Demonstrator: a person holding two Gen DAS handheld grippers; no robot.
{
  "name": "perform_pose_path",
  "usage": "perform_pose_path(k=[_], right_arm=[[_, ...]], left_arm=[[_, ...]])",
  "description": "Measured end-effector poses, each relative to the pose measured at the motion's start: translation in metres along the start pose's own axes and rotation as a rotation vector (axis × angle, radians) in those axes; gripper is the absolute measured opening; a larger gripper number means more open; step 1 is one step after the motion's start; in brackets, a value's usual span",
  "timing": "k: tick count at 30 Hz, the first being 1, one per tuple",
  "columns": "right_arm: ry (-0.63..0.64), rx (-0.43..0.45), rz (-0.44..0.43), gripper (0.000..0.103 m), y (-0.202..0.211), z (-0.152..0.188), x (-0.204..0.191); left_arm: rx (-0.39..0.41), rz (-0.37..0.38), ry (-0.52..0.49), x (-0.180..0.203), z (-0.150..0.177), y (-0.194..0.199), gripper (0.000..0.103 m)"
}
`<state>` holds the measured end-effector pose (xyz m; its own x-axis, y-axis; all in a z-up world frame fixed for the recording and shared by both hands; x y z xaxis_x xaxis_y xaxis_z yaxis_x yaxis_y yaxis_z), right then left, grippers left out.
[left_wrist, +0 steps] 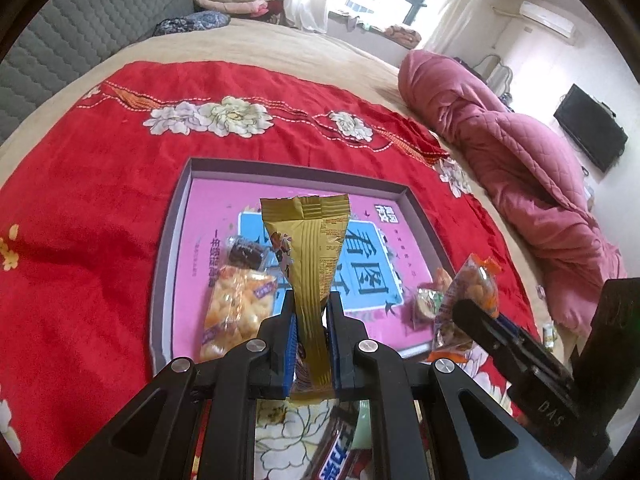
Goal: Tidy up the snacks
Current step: 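Carry the gold-wrapped bar over the tray with the left gripper while the right gripper carries the orange bag there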
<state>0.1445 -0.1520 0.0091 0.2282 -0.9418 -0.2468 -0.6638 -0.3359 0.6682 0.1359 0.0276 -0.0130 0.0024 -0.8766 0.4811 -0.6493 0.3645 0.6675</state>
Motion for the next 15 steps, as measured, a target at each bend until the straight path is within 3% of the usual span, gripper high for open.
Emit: perform_pose_path(k=[15], right_arm=[[0.017, -0.009, 0.031, 0.044, -0.018, -0.001, 0.002]], left_arm=[[-0.01, -0.019, 0.021, -0.009, -0.006, -0.022, 0.014]])
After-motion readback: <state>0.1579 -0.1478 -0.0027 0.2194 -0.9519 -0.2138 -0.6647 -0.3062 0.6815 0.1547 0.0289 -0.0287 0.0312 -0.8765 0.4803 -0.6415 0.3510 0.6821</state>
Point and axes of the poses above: each gripper's, at about its wrist camera, not at the fingertips, and y roughly against the way its jaws point, x to its right, z to its underside, the point moved 2 cm from there along -y, roughly the way its jaws point, and after that the axes turned 11 degrees about z, right-handed, at the moved point
